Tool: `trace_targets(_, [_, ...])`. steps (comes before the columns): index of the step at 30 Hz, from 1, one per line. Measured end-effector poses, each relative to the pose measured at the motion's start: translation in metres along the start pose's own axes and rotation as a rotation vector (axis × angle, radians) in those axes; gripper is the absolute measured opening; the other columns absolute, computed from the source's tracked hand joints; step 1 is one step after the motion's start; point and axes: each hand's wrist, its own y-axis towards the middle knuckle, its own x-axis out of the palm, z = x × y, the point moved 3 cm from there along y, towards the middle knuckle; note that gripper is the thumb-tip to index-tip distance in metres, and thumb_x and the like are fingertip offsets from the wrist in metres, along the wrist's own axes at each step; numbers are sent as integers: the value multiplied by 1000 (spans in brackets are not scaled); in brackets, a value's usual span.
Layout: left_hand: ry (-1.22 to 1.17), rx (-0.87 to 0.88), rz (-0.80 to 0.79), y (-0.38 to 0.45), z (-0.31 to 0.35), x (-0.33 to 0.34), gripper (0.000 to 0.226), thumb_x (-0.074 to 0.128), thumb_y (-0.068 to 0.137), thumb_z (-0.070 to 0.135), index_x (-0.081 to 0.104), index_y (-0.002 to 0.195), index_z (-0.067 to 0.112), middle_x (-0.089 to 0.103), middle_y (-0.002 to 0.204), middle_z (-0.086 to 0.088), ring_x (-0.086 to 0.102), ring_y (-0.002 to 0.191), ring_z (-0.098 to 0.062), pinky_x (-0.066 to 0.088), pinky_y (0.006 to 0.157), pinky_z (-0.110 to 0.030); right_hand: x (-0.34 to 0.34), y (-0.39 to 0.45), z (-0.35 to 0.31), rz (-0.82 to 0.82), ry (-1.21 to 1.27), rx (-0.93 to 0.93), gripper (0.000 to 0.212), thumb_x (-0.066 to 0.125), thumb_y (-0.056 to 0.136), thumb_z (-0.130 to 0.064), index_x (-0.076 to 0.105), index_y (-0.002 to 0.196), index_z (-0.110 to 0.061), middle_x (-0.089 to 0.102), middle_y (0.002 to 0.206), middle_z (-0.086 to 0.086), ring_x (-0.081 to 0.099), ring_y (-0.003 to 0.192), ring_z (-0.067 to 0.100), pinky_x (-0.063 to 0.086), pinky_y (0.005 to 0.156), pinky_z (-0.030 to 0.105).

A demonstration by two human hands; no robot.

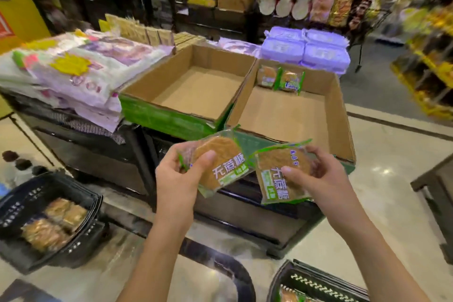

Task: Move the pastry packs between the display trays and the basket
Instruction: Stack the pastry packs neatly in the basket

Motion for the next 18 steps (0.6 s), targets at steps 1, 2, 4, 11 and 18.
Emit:
trace_targets(1, [2, 0, -21, 19, -1, 8, 32, 82, 74, 22, 70, 101, 11, 75, 87, -4, 70, 79, -15, 56, 66, -26, 0, 15, 1, 5, -11, -9, 33, 78, 80, 1, 64, 105, -16, 78, 88, 2, 72, 76, 15, 59, 64, 24])
trace_targets(2, [5, 2, -32, 37, -2, 15, 33, 84, 72, 24, 70, 100, 12, 75, 88, -4, 70, 81, -16, 56, 69, -28, -1, 31, 2, 4, -24, -19, 33, 78, 79, 0, 65, 104, -17, 78, 90, 3, 72, 78, 16, 60, 66, 26])
trace_targets(4, [19, 12, -44, 75, -8, 33, 32, 88, 71, 26, 71, 97, 17, 76, 92, -5, 70, 85, -18, 56, 75, -33, -4, 65, 4, 9, -63, -52, 32, 80, 79, -4, 65, 103, -18, 77, 93, 4, 73, 83, 17, 62, 73, 31])
trace_targets(11, [96, -12, -187, 198, -26, 102, 20, 85, 80, 19, 73, 94, 26, 76, 94, -5, 71, 89, -23, 57, 74, -34, -26, 187, 12, 101, -119, -60, 33, 81, 80, -6, 65, 107, -14, 75, 100, 8, 72, 95, 26, 61, 81, 40])
trace_targets(18, [122, -91, -366, 302, -68, 173, 22, 82, 81, 12, 70, 99, 16, 76, 95, -9, 71, 85, -21, 59, 76, -35, -58, 264, 22, 268, -252, 15, 38, 82, 80, -7, 66, 109, -25, 75, 97, -5, 73, 89, 14, 60, 74, 30])
